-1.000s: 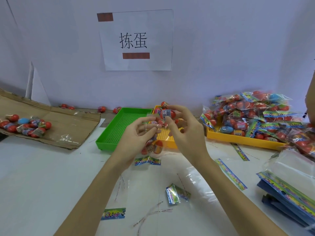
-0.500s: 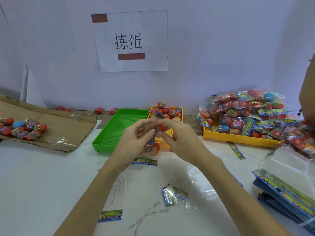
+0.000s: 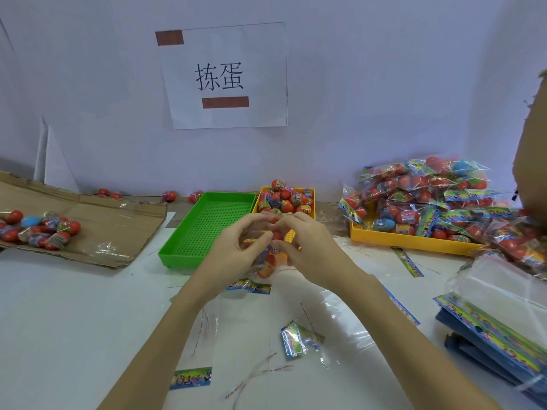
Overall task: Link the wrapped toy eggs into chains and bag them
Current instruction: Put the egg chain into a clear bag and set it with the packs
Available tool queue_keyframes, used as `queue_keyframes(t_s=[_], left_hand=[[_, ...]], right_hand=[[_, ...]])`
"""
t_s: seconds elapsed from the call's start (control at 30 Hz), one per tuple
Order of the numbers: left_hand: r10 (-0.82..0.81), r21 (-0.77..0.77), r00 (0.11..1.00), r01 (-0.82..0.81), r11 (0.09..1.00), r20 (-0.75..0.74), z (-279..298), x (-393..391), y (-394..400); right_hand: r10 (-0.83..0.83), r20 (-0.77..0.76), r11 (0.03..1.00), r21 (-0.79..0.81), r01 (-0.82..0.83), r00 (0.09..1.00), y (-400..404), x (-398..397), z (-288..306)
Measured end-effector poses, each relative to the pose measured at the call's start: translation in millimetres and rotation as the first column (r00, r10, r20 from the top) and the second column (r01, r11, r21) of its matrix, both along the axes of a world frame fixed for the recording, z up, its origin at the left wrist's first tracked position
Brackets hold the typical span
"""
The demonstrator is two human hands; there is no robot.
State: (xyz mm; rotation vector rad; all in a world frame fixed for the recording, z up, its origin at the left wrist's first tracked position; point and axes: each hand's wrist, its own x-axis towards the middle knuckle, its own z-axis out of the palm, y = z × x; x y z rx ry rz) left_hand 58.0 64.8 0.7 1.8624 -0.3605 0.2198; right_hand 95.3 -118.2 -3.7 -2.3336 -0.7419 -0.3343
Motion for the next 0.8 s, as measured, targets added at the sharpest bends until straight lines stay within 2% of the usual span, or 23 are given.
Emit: queue_keyframes(t_s=[0.07,0.13,0.2,0.37,0.47,0.53,0.7,0.8], left_hand=[[-0.065,0.131,0.998,0.066,0.989,-0.015,-0.6,-1.4,1.8],[-0.064,0.293,0.998,0.057,0.954,0.015,-2.0,-2.1,2.7],[-0.051,0.335,0.998,0.032,0.942,0.048,-3.2,-1.8,2.0],[-0.004,0.199,1.0,0.001,0.98,0.015,-5.2,1.7,5.3],[-0.042,0.06,0.998,0.044,0.997,-0.037,-9.0,3.6,8.8],[-0.045,0.029,0.998,0.046,0.999,-0.053,-10.9,5.0,9.9],[0.11,-0.179,0.987,-0.13,0.975,-0.119,-8.7,9.4,7.4],[0.167,-0.215,0.98,-0.188,0.958,-0.11,-6.2,8.3,6.9]], right_hand=[[0.0,-0.022,1.0,0.01,0.0,1.0,-0.4,0.5,-2.3],[0.002,-0.035,1.0,0.017,-0.001,0.999,-0.4,0.8,-3.1],[0.004,-0.038,1.0,0.005,-0.004,0.999,-0.5,0.7,-3.5],[0.065,-0.036,0.998,-0.021,-0.066,0.997,-2.9,-3.2,-2.7],[0.089,-0.064,0.996,0.014,-0.088,0.994,-3.0,-3.9,0.5],[0.083,-0.053,0.996,0.028,-0.082,0.995,-2.5,-4.3,1.8],[0.002,-0.043,0.987,0.161,0.005,0.999,-5.7,-2.3,4.5],[-0.006,-0.092,0.972,0.235,0.028,0.996,-8.9,-1.3,6.8]])
